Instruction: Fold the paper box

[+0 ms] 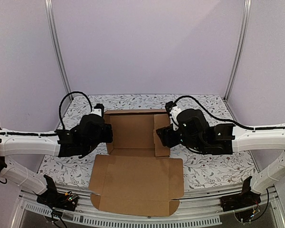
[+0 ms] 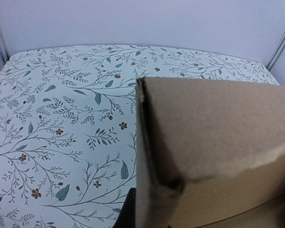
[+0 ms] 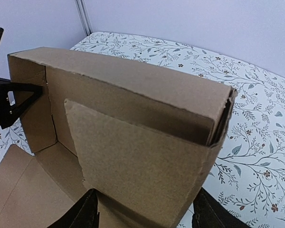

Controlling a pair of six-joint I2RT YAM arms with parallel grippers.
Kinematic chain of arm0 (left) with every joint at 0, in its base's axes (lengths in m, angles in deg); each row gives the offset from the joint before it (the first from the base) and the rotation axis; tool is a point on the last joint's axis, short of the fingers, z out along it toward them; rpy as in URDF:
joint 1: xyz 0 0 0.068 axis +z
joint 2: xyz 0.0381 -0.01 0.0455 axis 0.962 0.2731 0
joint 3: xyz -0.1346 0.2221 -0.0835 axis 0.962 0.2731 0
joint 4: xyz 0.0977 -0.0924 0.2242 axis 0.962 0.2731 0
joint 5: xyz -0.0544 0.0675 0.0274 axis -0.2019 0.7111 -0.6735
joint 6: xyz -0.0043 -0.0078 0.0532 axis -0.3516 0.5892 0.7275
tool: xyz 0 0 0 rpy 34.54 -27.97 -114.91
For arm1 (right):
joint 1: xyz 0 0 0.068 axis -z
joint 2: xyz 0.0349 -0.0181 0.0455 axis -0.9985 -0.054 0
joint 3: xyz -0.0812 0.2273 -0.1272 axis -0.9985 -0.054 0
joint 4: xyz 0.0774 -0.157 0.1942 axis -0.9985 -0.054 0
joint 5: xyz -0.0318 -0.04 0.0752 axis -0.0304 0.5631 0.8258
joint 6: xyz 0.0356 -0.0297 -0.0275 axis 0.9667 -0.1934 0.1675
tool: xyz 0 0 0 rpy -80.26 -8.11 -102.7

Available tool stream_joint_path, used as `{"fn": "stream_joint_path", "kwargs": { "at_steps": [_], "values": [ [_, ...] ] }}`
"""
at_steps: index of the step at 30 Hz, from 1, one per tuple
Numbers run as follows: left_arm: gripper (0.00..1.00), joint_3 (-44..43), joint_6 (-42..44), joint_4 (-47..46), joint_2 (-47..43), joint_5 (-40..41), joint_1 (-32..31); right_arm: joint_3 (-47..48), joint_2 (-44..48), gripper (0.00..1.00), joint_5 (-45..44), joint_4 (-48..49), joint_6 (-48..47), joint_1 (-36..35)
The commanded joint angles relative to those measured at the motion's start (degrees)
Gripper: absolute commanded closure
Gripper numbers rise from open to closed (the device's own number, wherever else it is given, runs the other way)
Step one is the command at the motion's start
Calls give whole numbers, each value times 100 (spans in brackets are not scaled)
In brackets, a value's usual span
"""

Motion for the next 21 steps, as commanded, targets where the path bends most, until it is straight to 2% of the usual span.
{"fn": "stream_joint_path", "kwargs": {
  "at_steps": [1, 5, 12, 18, 21],
  "values": [
    [100, -176, -24, -72, 39, -6, -141, -51, -166, 34, 114, 213, 195, 107],
    [100, -189, -11, -73, 35, -5, -165, -55, -296, 31, 153, 263, 269, 207],
    [100, -189, 6, -61, 29, 13, -200, -81, -440, 31, 90, 286, 334, 308],
    [100, -206, 18, -81, 13, -30, -205, -91, -513, 41, 92, 292, 299, 382],
    [100, -216, 21, -73, 8, -47, -213, -77, -550, 50, 73, 299, 269, 408]
  ]
}}
